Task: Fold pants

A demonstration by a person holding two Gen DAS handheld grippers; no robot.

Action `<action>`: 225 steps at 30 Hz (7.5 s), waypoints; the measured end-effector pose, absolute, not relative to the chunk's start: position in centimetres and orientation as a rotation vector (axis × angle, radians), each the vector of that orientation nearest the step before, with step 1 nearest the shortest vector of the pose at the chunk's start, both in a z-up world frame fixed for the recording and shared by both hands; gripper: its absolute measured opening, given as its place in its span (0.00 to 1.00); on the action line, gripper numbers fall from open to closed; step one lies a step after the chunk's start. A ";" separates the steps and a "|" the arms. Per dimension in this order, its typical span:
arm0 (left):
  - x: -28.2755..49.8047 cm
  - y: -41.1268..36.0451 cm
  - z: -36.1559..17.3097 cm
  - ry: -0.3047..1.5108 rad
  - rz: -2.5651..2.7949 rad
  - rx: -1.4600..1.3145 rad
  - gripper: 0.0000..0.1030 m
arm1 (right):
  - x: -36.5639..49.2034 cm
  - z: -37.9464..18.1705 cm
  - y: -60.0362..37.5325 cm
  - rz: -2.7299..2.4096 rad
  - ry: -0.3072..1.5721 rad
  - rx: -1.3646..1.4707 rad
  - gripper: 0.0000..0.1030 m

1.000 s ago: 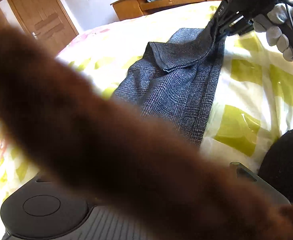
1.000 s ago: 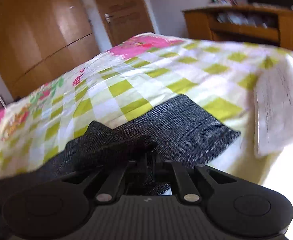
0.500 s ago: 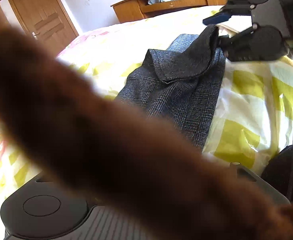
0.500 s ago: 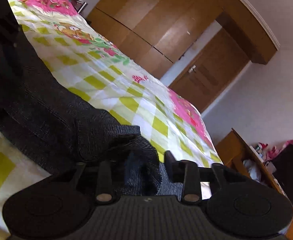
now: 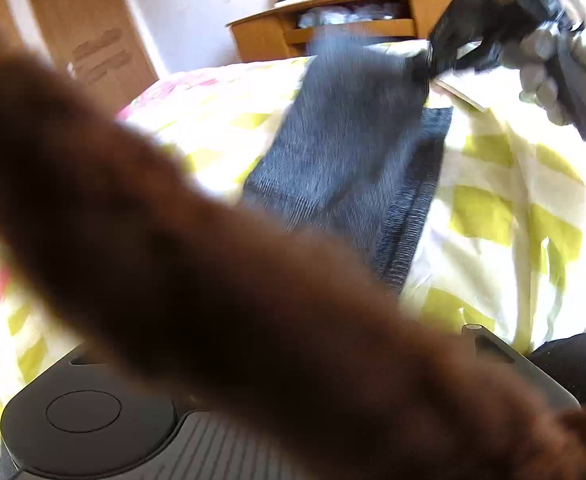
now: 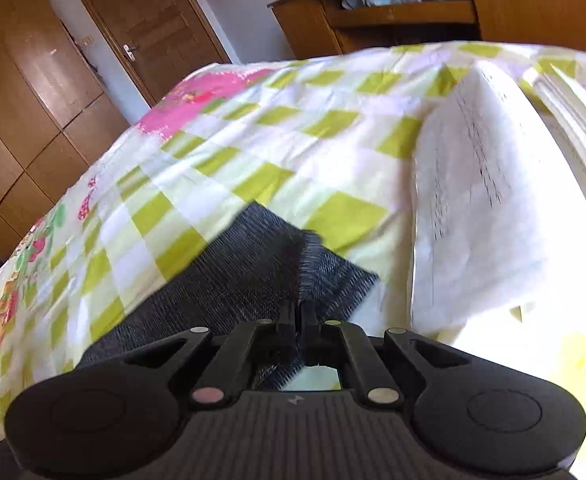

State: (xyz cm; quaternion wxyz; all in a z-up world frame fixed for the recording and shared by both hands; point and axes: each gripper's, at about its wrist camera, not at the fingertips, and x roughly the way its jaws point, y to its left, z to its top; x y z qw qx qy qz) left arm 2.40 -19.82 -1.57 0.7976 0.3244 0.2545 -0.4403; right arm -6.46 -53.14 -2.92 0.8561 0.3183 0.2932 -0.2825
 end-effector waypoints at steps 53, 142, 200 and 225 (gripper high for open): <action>2.6 -5.6 -2.7 0.622 -0.785 0.650 0.72 | -3.1 -5.4 -17.5 0.497 0.696 -0.839 0.21; 0.0 -11.0 -1.0 0.618 -0.890 0.673 0.57 | -4.8 -3.3 -42.2 -0.217 0.752 0.553 0.35; -0.1 -19.9 -3.5 0.689 -1.007 0.729 0.66 | -7.5 -7.3 -51.5 -0.434 0.518 1.038 0.42; -0.5 -21.2 -2.1 0.683 -1.069 0.587 0.73 | -6.9 1.6 -47.0 -0.388 0.370 0.651 0.23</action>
